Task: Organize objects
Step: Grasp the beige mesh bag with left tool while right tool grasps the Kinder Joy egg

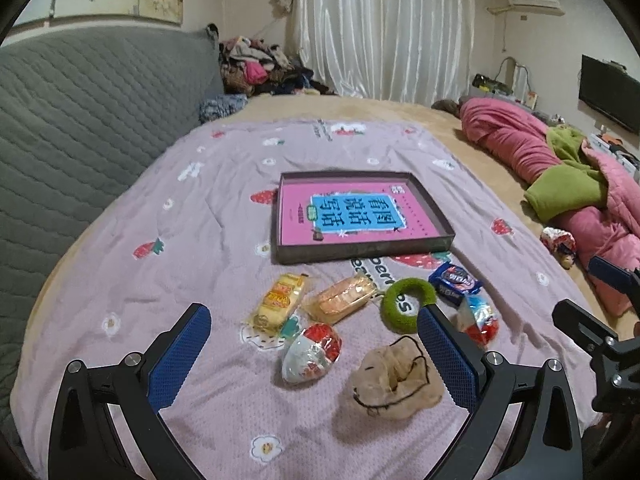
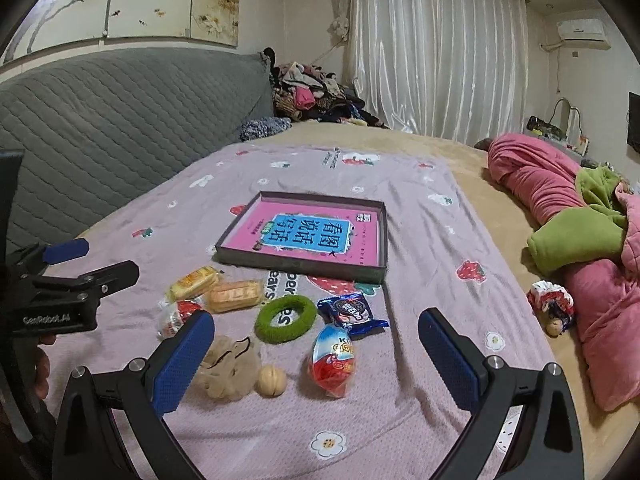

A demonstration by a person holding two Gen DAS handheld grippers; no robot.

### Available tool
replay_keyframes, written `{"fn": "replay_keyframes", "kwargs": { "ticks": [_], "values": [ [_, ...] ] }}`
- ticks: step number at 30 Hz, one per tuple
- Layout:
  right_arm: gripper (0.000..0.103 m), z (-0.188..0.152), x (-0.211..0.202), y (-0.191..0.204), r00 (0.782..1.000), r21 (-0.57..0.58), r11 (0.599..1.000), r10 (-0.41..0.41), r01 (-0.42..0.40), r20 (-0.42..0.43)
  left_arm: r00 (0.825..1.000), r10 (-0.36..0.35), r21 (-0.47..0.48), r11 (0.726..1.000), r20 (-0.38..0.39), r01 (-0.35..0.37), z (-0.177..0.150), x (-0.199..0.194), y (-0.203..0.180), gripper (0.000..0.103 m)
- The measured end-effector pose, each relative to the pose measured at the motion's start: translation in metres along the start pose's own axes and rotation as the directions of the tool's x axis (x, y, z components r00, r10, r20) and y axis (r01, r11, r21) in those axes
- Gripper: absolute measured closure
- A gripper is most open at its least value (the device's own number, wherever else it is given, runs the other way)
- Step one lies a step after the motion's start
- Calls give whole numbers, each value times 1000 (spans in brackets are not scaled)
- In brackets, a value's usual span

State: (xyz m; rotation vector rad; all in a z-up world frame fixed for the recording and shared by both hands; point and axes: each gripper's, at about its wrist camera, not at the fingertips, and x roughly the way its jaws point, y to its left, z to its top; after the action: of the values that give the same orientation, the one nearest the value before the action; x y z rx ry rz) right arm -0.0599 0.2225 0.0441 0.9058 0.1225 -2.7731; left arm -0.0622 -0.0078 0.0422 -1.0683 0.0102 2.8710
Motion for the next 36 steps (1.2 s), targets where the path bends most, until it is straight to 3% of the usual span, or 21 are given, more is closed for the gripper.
{"fn": "replay_keyframes", "kwargs": {
  "ticks": [6, 12, 17, 31, 36],
  "values": [
    [0, -6, 23, 0, 999, -19, 1000, 4, -5, -42, 998, 2, -6, 1000, -64, -2, -13, 33, 3, 0],
    [0, -19, 41, -6, 997, -18, 1000, 6, -7, -73, 989, -73, -19, 997, -126, 71, -37, 49, -8, 0],
    [0, -26, 58, -11, 994, -17, 1000, -4, 2, -114, 988, -54, 25, 998, -142, 58, -49, 58, -22, 0],
    [0, -41, 100, -23, 983, -8, 1000, -23, 22, -181, 969, -151, 22, 987, -195, 158, -64, 70, -44, 1],
    [0, -45, 113, -23, 979, -12, 1000, -10, 7, -205, 963, -154, 37, 985, -221, 166, -68, 81, -54, 1]
  ]
}}
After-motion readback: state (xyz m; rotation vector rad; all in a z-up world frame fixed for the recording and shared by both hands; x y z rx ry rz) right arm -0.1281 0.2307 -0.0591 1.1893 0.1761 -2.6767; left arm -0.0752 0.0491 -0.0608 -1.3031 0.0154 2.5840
